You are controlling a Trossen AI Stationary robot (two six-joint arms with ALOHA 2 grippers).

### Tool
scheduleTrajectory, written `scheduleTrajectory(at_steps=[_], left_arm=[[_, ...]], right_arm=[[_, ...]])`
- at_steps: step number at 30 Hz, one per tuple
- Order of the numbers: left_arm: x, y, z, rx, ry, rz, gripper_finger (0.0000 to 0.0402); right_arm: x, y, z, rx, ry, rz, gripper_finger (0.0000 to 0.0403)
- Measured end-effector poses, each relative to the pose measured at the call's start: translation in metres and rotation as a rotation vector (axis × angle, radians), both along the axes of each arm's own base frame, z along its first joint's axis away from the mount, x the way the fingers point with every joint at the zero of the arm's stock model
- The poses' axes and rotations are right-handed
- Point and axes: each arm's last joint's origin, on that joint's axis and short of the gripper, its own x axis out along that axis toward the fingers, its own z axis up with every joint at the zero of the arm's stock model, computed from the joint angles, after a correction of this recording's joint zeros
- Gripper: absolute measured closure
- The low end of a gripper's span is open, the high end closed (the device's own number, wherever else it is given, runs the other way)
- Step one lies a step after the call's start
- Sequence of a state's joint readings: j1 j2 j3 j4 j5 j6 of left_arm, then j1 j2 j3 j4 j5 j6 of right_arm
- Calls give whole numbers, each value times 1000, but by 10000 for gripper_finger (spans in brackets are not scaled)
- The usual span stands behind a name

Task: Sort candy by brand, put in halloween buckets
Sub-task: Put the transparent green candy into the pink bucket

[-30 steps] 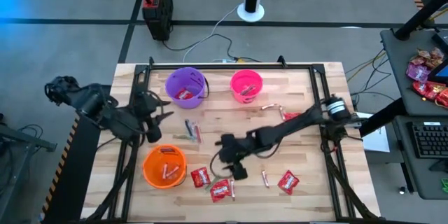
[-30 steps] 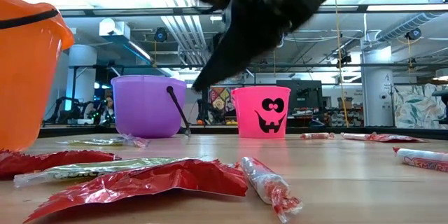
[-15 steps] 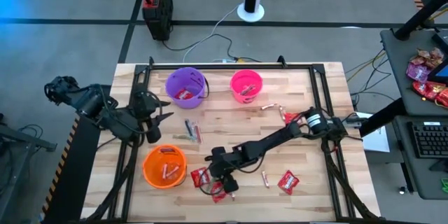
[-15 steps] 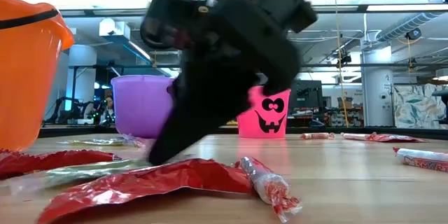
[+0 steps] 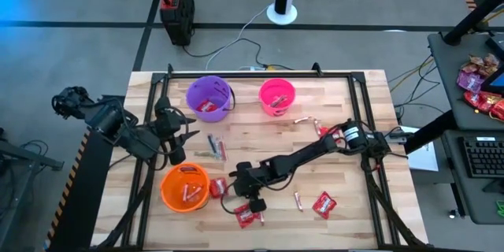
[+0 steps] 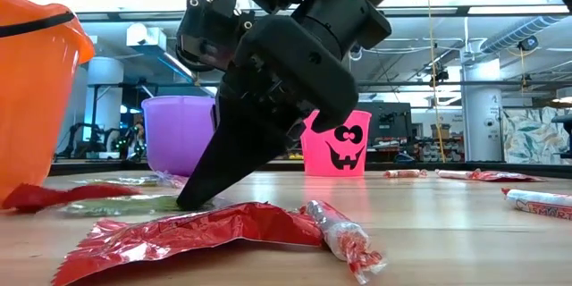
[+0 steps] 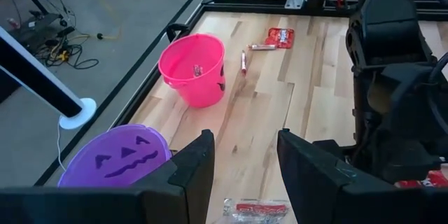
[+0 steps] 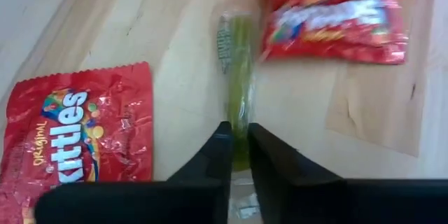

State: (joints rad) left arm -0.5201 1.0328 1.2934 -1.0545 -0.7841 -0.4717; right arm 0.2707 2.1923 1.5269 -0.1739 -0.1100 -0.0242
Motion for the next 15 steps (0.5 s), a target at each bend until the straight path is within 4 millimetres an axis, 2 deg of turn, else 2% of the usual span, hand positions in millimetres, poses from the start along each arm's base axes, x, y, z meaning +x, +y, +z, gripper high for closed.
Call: scheduleTrajectory(at_steps=[4,8,12,15], left_arm=[[-2,1,1,-3,-6,0,262],[-5,3,3,-10,-19,1,262],[-9,5,5,-6,-26,-8,262],[-11,6,6,-5,-18,-35,266]], right_arm=[[-2,-2,8,21,8,-30,386],[-10,-6,30,14,41,-65,389],[-23,-16,79,34,24,-155,390],[-38,-31,118,21,9,-291,390]])
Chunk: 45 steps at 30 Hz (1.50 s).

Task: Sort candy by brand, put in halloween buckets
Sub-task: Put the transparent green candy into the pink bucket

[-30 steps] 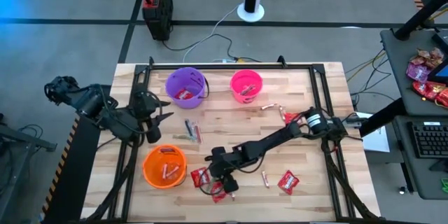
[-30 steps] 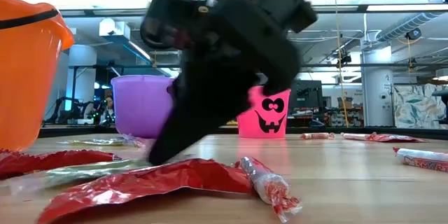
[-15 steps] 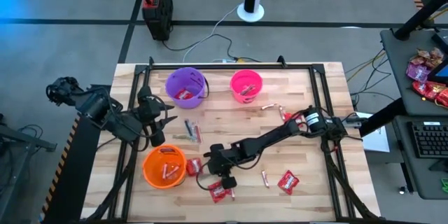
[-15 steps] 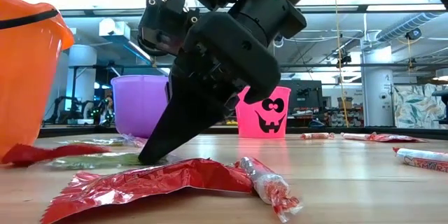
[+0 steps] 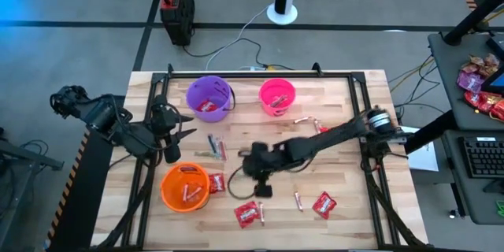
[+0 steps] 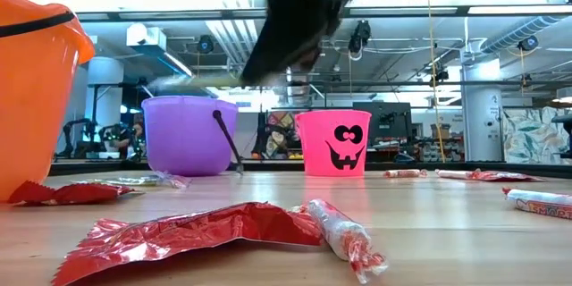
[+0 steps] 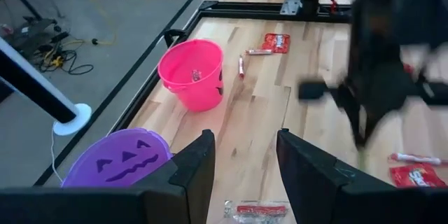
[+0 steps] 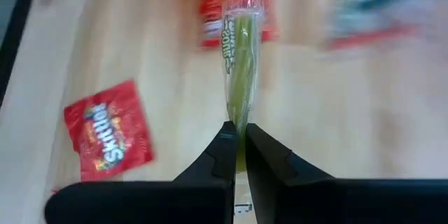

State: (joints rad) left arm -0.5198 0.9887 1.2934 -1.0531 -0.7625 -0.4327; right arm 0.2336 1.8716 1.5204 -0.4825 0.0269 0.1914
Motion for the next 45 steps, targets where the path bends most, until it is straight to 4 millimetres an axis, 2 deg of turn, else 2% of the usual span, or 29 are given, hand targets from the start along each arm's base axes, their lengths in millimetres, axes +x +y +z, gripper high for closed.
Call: scheduleTrajectory(at_steps=[3,6,11,14,17,23,27,33,38,45], left_arm=[[-1,0,1,-14,7,-51,273],[-3,0,3,-22,7,-82,281],[-7,4,6,-19,-20,-76,287],[-6,7,9,-29,-47,-52,287],[-1,11,11,-34,-73,-18,288],[21,28,10,-45,-101,119,288],[39,46,9,-94,-123,184,288],[63,72,5,-155,-142,243,288],[78,85,-5,-183,-116,305,288],[92,92,-15,-183,-80,335,287]], right_arm=[[-16,-26,35,7,-21,-169,390],[-33,-61,69,25,-66,-336,390],[-54,-125,98,5,-126,-565,391],[-67,-166,104,-13,-113,-660,391],[-78,-204,99,-21,-55,-666,391],[-93,-252,89,-27,0,-599,391],[-107,-273,78,-14,30,-569,391],[-124,-293,47,32,51,-523,391],[-135,-297,24,119,66,-496,391],[-138,-295,15,121,81,-484,384]])
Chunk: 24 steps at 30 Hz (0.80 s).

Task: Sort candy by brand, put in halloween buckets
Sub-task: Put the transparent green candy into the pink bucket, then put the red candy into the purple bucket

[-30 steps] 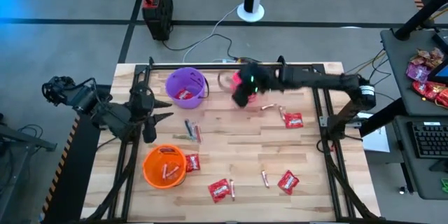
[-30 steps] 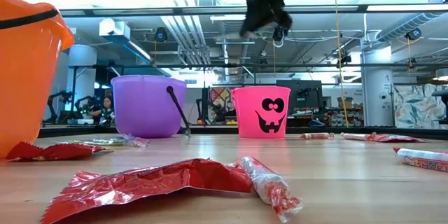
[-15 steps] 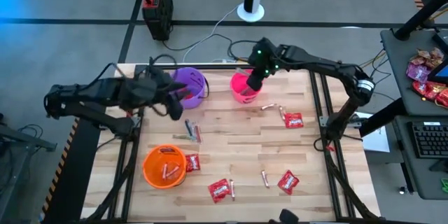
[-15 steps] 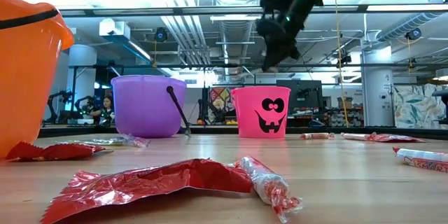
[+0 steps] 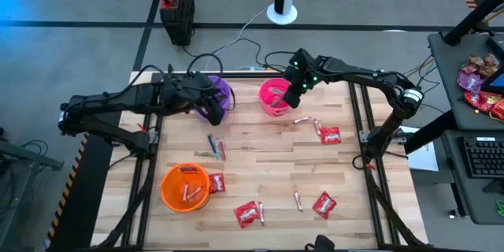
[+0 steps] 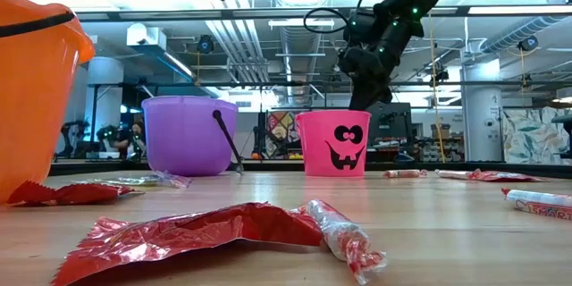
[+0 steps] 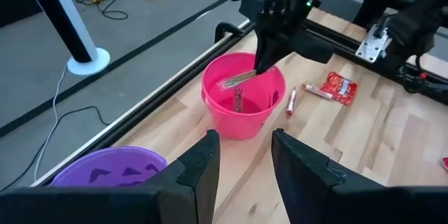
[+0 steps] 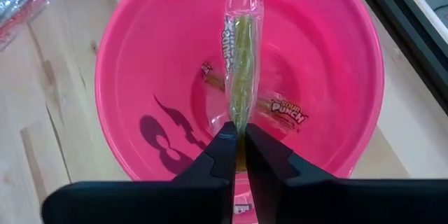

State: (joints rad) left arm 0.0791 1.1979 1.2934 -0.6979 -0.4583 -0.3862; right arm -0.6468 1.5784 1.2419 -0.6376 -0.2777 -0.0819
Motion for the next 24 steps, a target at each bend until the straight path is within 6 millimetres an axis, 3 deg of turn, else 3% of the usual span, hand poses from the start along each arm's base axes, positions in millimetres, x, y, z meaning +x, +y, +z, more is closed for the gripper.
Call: scheduleTrajectory(at_steps=[11,16,19,24], left_arm=[[6,1,-5,-29,13,-15,287],[2,-1,-3,-66,9,-75,287],[-4,-4,-2,-103,29,-152,287],[-16,-6,-7,-131,140,-185,287]], right_arm=[[1,0,3,-6,-7,1,302],[-6,4,38,-54,-64,8,278],[-20,15,63,-82,-91,3,271],[-46,34,90,-40,-117,-100,270]])
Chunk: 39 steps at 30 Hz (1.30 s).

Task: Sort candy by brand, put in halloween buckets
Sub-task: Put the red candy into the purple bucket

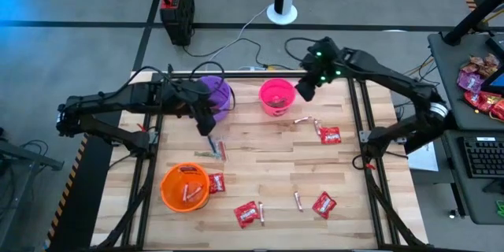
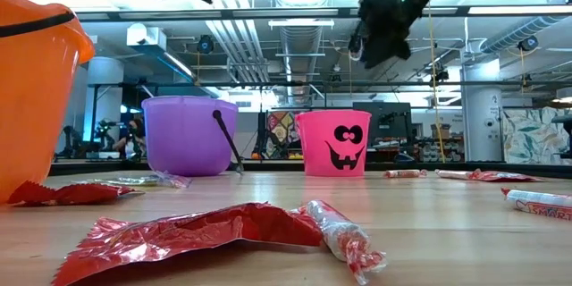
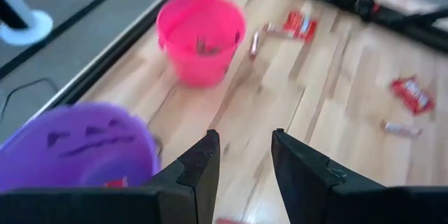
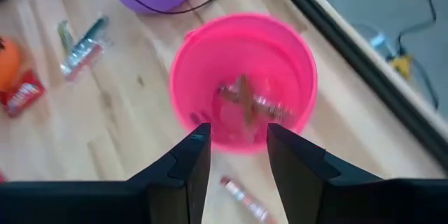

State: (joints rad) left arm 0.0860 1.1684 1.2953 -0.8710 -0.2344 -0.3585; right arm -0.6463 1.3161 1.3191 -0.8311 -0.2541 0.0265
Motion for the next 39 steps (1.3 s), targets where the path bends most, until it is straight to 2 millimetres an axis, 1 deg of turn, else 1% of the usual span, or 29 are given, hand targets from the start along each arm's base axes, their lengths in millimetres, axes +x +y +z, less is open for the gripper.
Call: scheduleTrajectory(at_steps=[4,6,9,12,14,17,21,24,28,30,34,39], left_arm=[[-5,0,-5,-6,76,-1,287],[-4,-1,-8,-13,104,-9,287],[2,-1,-14,-7,138,-39,287],[5,-2,-16,8,157,-64,287],[6,-2,-17,17,166,-72,287],[7,-1,-18,27,172,-78,287],[6,-2,-17,28,169,-79,287],[4,-2,-15,27,160,-75,287],[2,-2,-14,22,153,-69,287],[0,-2,-13,22,149,-68,287],[-1,-2,-12,26,146,-68,287],[-1,-2,-12,40,148,-72,287]], right_arm=[[-17,18,12,96,-4,-88,274],[-22,29,15,165,5,-135,276],[-25,45,12,308,64,-231,280],[-27,63,2,450,230,-377,284],[-28,73,-8,493,378,-465,285],[-25,84,-24,491,554,-525,284],[-17,93,-52,497,654,-494,263],[-17,97,-79,503,732,-501,237],[-23,100,-120,504,750,-515,203],[-26,103,-135,503,749,-516,191],[-32,105,-156,472,739,-525,182],[-38,105,-174,420,711,-531,188]])
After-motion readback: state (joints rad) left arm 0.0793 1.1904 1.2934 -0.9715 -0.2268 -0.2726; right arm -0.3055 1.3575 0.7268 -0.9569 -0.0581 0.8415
